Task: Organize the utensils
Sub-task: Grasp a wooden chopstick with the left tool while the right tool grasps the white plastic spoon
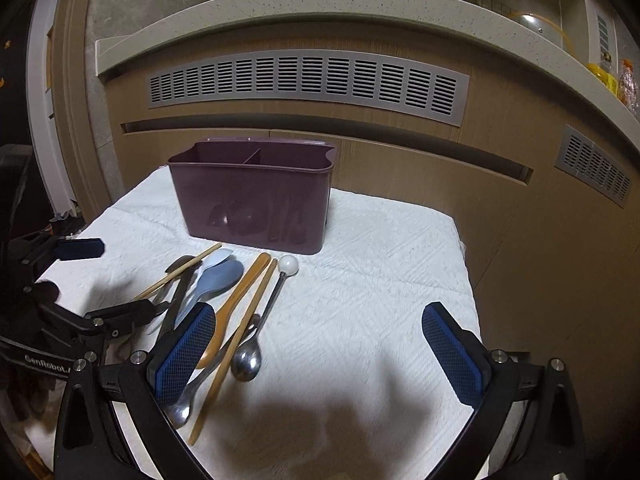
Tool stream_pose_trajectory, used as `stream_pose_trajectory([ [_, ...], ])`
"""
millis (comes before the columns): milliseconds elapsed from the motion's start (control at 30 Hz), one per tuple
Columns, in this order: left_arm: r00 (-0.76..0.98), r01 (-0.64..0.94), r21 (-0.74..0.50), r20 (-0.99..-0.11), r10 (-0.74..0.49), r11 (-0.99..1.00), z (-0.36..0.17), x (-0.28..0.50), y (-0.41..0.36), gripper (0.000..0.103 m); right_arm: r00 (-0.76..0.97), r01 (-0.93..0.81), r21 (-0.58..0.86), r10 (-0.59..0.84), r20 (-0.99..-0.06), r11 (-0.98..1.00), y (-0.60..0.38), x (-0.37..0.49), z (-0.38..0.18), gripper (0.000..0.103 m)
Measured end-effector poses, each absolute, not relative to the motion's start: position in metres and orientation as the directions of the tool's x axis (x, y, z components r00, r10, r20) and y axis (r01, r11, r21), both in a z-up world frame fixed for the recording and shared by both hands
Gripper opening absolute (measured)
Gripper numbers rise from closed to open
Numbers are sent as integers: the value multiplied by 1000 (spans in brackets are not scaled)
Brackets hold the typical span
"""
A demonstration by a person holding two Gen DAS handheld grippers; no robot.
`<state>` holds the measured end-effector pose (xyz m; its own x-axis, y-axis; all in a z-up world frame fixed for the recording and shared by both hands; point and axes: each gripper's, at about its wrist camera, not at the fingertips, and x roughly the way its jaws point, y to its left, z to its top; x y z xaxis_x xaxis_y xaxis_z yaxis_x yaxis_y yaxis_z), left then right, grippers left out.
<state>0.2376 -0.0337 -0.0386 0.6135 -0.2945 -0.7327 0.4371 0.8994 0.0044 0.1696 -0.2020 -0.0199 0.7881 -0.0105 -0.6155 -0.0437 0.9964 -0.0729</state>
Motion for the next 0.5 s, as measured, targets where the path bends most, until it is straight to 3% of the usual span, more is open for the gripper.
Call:
stream_pose_trajectory([
  [100, 613, 457, 30, -734, -291, 889, -40, 255, -42, 100, 789, -42, -73, -12, -614, 996, -207, 179, -20, 103],
  [200, 595, 486, 36, -746, -300, 873, -44, 266, -48, 88, 786, -40, -69, -11, -619, 997, -211, 185, -22, 103],
  [300, 558, 511, 36, -774, -300, 859, -51, 280, -54, 61, 773, -39, -59, -7, -634, 997, -214, 190, -29, 103],
  [367, 525, 517, 17, -796, -301, 856, -58, 291, -56, 33, 763, -38, -51, -4, -647, 998, -215, 193, -34, 103],
  [433, 497, 522, 1, -813, -304, 853, -63, 299, -57, 25, 755, -37, -42, 0, -656, 998, -215, 194, -39, 103],
  [500, 475, 541, -11, -821, -316, 841, -66, 302, -59, 25, 750, -34, -36, 2, -662, 999, -216, 195, -44, 103],
])
